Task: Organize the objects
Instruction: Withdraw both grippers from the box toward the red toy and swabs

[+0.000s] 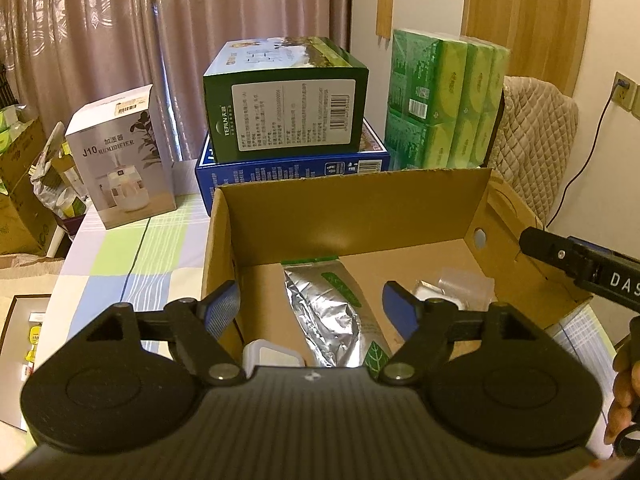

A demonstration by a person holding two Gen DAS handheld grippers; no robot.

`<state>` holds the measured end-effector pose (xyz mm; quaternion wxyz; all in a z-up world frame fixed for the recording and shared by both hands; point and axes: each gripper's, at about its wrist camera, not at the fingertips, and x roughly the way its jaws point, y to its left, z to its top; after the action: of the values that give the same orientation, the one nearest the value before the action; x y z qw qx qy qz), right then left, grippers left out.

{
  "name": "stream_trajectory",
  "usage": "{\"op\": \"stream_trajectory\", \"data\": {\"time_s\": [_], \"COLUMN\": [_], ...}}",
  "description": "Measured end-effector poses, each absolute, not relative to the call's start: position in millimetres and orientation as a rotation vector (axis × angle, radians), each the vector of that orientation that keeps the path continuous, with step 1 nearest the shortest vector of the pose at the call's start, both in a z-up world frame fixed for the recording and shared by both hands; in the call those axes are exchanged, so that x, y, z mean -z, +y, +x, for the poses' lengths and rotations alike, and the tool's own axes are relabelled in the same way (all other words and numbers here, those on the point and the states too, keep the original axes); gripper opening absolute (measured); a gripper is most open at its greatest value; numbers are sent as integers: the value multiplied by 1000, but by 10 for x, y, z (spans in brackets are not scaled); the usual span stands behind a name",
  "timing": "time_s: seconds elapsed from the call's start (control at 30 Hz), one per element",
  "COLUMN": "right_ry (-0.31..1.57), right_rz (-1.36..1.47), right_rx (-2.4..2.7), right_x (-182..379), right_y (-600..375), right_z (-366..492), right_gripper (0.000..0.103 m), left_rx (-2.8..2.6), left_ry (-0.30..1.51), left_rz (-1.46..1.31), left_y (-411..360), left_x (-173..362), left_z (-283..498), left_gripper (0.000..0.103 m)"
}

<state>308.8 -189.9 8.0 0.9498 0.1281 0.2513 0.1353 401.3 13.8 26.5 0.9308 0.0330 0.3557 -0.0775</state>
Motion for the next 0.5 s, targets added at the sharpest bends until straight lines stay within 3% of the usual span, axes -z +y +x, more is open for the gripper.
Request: {"op": "stream_trajectory", "data": {"time_s": [0.5], "right_ry": [510], "right_rz": [252], "right_rx": [-274], "right_x": [-93], "right_y": [-1938], "right_z": [2919], "right_gripper": [78], "left_rx": [152], "left_ry": [737], "left_rz": [101], "left_y": [98], "left_x": [-214], "left_z": [3887], "left_gripper": [76]}}
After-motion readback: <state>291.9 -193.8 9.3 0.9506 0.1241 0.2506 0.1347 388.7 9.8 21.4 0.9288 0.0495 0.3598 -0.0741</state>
